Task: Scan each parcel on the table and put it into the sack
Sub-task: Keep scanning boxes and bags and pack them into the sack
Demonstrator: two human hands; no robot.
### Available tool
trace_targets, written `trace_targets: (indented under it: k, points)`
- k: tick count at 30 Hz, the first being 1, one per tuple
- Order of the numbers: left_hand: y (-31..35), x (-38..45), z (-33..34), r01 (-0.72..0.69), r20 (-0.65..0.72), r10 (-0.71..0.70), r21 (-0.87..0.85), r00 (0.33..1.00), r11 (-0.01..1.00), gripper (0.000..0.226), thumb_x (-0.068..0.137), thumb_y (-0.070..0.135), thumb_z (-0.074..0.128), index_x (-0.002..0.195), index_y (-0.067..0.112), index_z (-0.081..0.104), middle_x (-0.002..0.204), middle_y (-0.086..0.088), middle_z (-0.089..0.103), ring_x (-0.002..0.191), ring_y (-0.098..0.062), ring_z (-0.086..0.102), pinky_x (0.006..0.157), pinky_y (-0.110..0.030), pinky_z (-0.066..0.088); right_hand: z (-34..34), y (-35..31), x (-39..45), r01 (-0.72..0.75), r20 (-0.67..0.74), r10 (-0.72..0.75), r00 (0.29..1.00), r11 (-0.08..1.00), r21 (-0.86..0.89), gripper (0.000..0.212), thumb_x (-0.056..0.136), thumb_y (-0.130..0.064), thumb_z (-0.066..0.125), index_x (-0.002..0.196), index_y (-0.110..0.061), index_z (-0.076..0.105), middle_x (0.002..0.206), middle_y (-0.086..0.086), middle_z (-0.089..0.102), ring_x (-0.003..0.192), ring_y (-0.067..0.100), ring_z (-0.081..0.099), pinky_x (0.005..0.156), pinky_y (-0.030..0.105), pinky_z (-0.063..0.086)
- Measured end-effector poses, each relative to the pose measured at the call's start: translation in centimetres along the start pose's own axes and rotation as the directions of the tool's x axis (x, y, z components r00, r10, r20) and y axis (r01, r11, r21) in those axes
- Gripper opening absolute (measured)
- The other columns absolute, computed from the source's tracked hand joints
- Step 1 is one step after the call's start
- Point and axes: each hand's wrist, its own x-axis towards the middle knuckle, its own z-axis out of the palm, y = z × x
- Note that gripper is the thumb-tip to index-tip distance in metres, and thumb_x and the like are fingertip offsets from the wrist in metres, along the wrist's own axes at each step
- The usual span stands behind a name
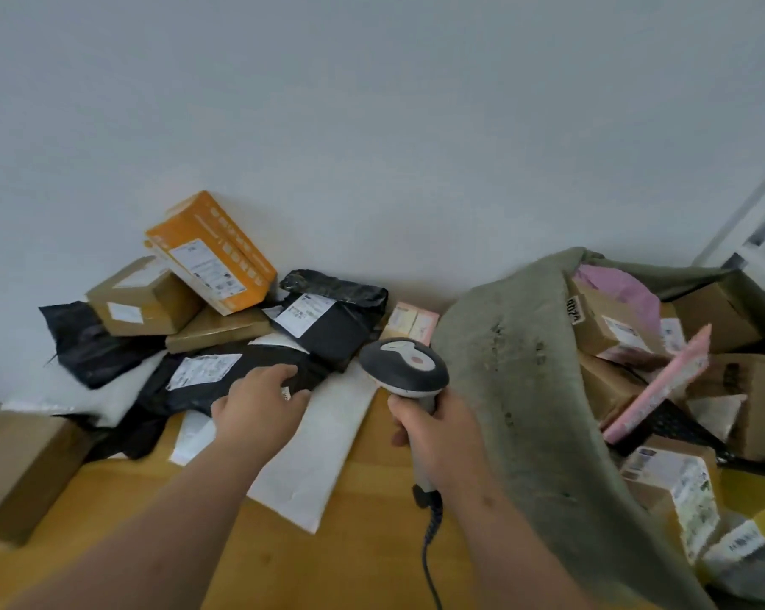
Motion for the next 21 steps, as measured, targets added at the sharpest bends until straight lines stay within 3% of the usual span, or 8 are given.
trace_targets:
  k: [3, 8, 12, 15, 18, 21]
  points:
    - [-3.7, 1.8, 0.1, 0.026, 0.065, -0.031, 0.080, 0.997, 0.996, 0.052, 0.093, 0.042, 0.056, 0.143, 0.038, 0.045, 0.147, 0.007, 0.045, 0.134, -0.021, 0.041, 0.108, -0.044, 0.029, 3.5, 0.5, 1.4, -0.037, -0.012, 0.037, 0.999, 0.999, -0.032, 0.008, 0.088, -0.027, 0.067, 0.090, -0.019, 0.065, 0.065, -0.003, 0.066, 0.067, 0.012, 0.068, 0.063, 0.026, 0.052]
    - [-8.5, 5.5, 0.1, -0.046, 0.153, 0.007, 0.256, 0.988, 0.966, 0.068, 0.090, 0.042, 0.059, 0.151, 0.040, 0.029, 0.156, 0.008, 0.029, 0.143, -0.021, 0.026, 0.114, -0.046, 0.022, 8.9, 0.7, 4.2, -0.146, -0.009, 0.146, 0.989, 0.989, -0.002, 0.008, 0.090, -0.021, 0.067, 0.097, -0.017, 0.065, 0.076, -0.004, 0.067, 0.062, 0.003, 0.067, 0.066, 0.028, 0.052]
    - [-10.6, 8.4, 0.2, -0.126, 0.241, 0.039, 0.360, 0.970, 0.924, 0.087, 0.085, 0.043, 0.064, 0.154, 0.044, 0.011, 0.162, 0.003, 0.010, 0.148, -0.026, 0.011, 0.117, -0.048, 0.017, 12.2, 0.9, 6.0, -0.187, -0.012, 0.187, 0.982, 0.982, 0.001, 0.007, 0.092, -0.023, 0.065, 0.098, -0.025, 0.062, 0.085, -0.003, 0.068, 0.072, 0.009, 0.070, 0.062, 0.022, 0.051]
    - [-11.7, 9.8, 0.6, -0.198, 0.311, 0.070, 0.402, 0.948, 0.894, 0.085, 0.087, 0.038, 0.060, 0.153, 0.048, 0.006, 0.164, 0.001, 0.002, 0.149, -0.026, 0.007, 0.119, -0.047, 0.014, 13.6, 1.1, 7.0, -0.189, -0.030, 0.188, 0.982, 0.982, -0.003, 0.006, 0.092, -0.024, 0.065, 0.097, -0.026, 0.062, 0.086, -0.005, 0.069, 0.074, 0.009, 0.070, 0.055, 0.015, 0.048]
    - [-12.1, 10.6, 0.7, -0.238, 0.356, 0.094, 0.387, 0.930, 0.891, 0.074, 0.091, 0.032, 0.051, 0.151, 0.051, 0.013, 0.164, 0.005, 0.010, 0.148, -0.022, 0.017, 0.119, -0.046, 0.013, 14.2, 1.1, 7.6, -0.202, -0.058, 0.201, 0.978, 0.979, -0.001, 0.008, 0.092, -0.024, 0.066, 0.099, -0.021, 0.064, 0.082, -0.006, 0.069, 0.066, 0.006, 0.069, 0.059, 0.020, 0.053]
    - [-11.8, 11.3, 0.5, -0.240, 0.344, 0.119, 0.334, 0.931, 0.911, 0.056, 0.096, 0.029, 0.042, 0.146, 0.052, 0.032, 0.157, 0.013, 0.030, 0.142, -0.016, 0.031, 0.117, -0.042, 0.016, 14.1, 1.1, 7.8, -0.215, -0.084, 0.216, 0.973, 0.976, 0.019, 0.005, 0.091, -0.024, 0.067, 0.095, -0.023, 0.063, 0.081, -0.005, 0.068, 0.066, 0.008, 0.069, 0.063, 0.025, 0.055]
